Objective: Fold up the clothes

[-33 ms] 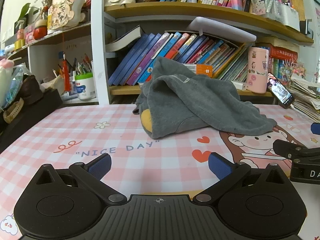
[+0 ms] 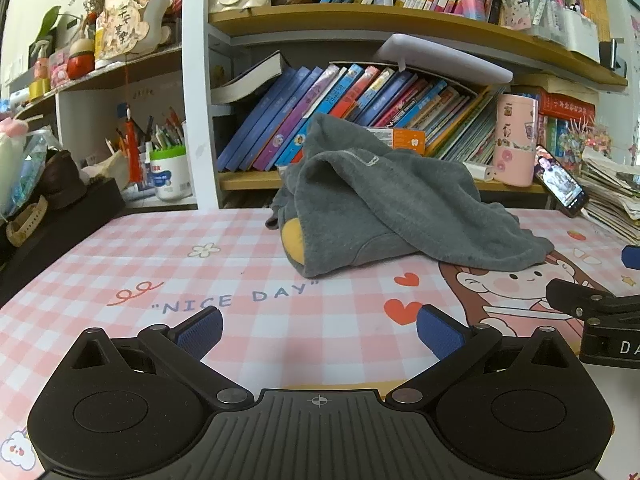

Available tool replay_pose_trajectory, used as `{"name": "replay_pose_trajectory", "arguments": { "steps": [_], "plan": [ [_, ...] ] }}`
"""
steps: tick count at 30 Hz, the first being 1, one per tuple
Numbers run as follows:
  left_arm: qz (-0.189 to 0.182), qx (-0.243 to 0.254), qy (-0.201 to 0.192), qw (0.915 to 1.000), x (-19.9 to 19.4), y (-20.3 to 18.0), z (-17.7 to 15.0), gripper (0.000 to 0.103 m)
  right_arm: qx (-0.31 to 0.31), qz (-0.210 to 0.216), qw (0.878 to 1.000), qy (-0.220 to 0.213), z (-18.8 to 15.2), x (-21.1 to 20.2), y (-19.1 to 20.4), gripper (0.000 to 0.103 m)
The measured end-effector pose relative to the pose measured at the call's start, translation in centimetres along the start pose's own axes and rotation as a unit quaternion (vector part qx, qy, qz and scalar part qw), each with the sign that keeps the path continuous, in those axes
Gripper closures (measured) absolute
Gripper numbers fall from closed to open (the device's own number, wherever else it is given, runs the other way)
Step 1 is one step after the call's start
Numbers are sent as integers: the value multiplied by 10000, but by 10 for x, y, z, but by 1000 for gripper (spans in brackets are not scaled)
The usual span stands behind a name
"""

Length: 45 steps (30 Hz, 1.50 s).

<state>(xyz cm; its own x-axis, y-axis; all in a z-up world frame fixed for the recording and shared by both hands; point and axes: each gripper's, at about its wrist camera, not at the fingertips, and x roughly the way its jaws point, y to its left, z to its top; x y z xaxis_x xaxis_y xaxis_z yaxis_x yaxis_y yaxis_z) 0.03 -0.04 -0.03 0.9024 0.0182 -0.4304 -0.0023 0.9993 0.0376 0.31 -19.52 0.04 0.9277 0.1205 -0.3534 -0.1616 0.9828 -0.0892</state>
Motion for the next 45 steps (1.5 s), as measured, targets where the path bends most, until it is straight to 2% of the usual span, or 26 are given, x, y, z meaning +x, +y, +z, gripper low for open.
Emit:
{"name": "replay_pose_trajectory", "arguments": {
  "steps": [45],
  "plan": [
    [5,-16,16,10000,0,1,0,0,-23,5,10000,-17,0,0,1,0]
  ]
}}
